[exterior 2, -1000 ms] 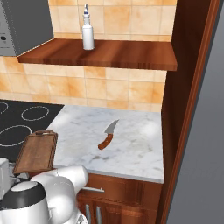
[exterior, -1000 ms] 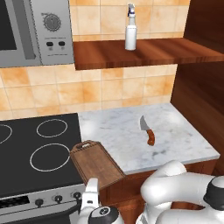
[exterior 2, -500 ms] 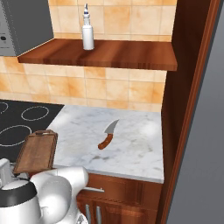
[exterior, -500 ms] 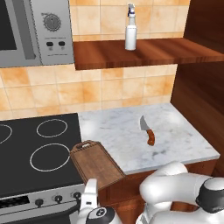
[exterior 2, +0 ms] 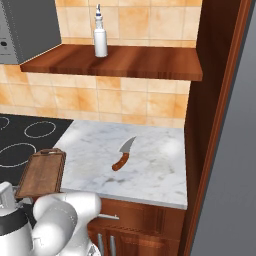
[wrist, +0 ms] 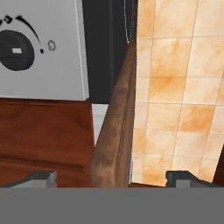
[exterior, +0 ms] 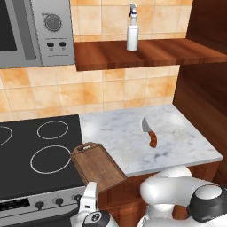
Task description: Move the cutting board and knife to the sink. Then move spray from the shelves to the counter.
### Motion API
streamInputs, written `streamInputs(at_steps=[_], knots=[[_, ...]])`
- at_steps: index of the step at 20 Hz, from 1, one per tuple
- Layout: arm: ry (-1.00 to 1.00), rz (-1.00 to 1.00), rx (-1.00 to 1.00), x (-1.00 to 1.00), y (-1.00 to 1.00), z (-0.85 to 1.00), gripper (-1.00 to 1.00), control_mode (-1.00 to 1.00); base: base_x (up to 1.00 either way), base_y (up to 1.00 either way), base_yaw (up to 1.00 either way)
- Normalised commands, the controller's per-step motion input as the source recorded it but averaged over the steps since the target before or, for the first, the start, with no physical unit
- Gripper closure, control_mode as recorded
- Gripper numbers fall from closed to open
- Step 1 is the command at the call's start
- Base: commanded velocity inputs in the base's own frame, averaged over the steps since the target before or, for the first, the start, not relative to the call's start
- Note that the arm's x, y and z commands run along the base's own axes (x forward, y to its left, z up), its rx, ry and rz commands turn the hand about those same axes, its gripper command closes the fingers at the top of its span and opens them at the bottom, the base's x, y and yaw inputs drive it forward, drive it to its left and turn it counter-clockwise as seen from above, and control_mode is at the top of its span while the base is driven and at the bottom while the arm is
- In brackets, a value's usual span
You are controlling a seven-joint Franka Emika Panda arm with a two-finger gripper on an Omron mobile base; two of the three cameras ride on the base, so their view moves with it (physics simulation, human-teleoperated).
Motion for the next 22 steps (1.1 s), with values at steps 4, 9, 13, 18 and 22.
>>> streamInputs(at_steps=[4, 9, 13, 18, 22], knots=[[-0.03, -0.06, 0.0, 0.06, 0.04, -0.09, -1.0, -1.0, 0.0, 0.0, 0.0], [-0.02, -0.05, 0.0, 0.04, 0.0, -0.07, -1.0, -1.0, 0.0, 0.0, 0.0], [0.0, -0.04, 0.0, 0.0, 0.0, 0.0, -1.0, -1.0, 0.0, 0.0, 0.0], [0.0, -0.03, 0.0, 0.01, -0.05, 0.01, -1.0, -1.0, 0.0, 0.0, 0.0], [0.0, -0.01, 0.0, 0.04, -0.11, 0.02, -1.0, -1.0, 0.0, 0.0, 0.0]])
